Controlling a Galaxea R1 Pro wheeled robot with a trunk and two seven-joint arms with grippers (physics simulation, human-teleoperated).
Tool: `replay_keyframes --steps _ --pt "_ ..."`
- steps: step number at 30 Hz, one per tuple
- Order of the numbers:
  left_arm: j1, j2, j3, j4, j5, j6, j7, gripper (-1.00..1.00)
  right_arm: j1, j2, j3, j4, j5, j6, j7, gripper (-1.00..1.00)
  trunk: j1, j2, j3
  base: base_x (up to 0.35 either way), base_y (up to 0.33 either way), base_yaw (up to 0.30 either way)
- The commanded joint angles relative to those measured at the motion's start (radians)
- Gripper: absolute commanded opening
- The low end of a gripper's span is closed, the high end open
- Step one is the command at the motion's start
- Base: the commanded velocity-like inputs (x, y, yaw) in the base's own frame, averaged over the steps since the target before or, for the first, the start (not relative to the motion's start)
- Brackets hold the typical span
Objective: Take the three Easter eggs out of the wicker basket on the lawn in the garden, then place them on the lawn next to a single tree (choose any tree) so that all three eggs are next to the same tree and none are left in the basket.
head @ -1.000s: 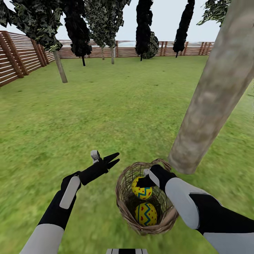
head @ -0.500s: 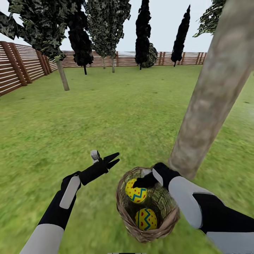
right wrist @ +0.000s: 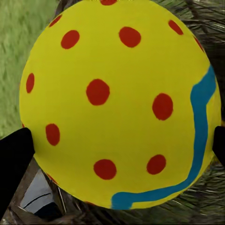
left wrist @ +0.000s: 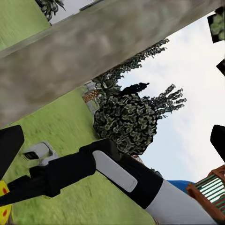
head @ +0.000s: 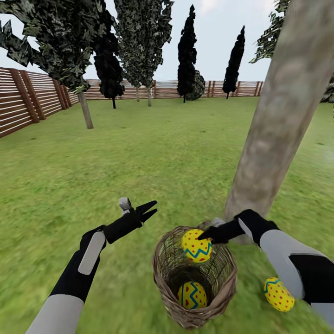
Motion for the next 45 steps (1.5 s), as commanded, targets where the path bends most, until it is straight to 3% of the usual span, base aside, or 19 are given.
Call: replay_keyframes --steps 1,3,7,13,19,34,45 --pt "0.000 -0.001 0.002 0.000 0.000 0.005 -0.002 1.00 0.000 -0.020 0.010 -0.002 0.007 0.001 0.056 -1.00 -0.001 0.000 0.003 0.000 0.000 0.000" --pt "0.000 -0.001 0.002 0.000 0.000 0.005 -0.002 1.00 0.000 -0.035 0.018 -0.003 0.007 0.000 0.132 -1.00 -0.001 0.000 0.011 0.000 0.000 0.000" --pt "-0.001 -0.001 0.002 0.000 -0.002 0.006 -0.002 1.00 0.000 -0.051 0.079 -0.017 0.008 -0.004 0.274 -1.00 -0.012 0.020 0.024 0.000 0.000 0.000" --pt "0.000 0.003 0.003 -0.001 0.002 0.005 -0.008 1.00 0.000 -0.109 0.085 -0.040 0.008 -0.009 0.421 -1.00 -0.032 0.055 0.040 0.000 0.000 0.000" --pt "0.000 0.003 0.004 0.000 0.005 0.005 -0.012 1.00 0.000 -0.111 0.084 -0.040 0.008 -0.009 0.424 -1.00 -0.032 0.055 0.040 0.000 -0.025 0.000" --pt "-0.001 0.001 0.004 0.000 0.004 0.005 -0.011 1.00 0.000 -0.110 0.083 -0.039 0.008 -0.009 0.423 -1.00 -0.032 0.055 0.040 -0.001 -0.288 0.000" --pt "-0.001 -0.001 0.003 0.000 0.003 0.005 -0.006 1.00 0.000 -0.113 0.083 -0.040 0.011 -0.010 0.417 -1.00 -0.032 0.055 0.040 -0.216 -0.236 0.000"
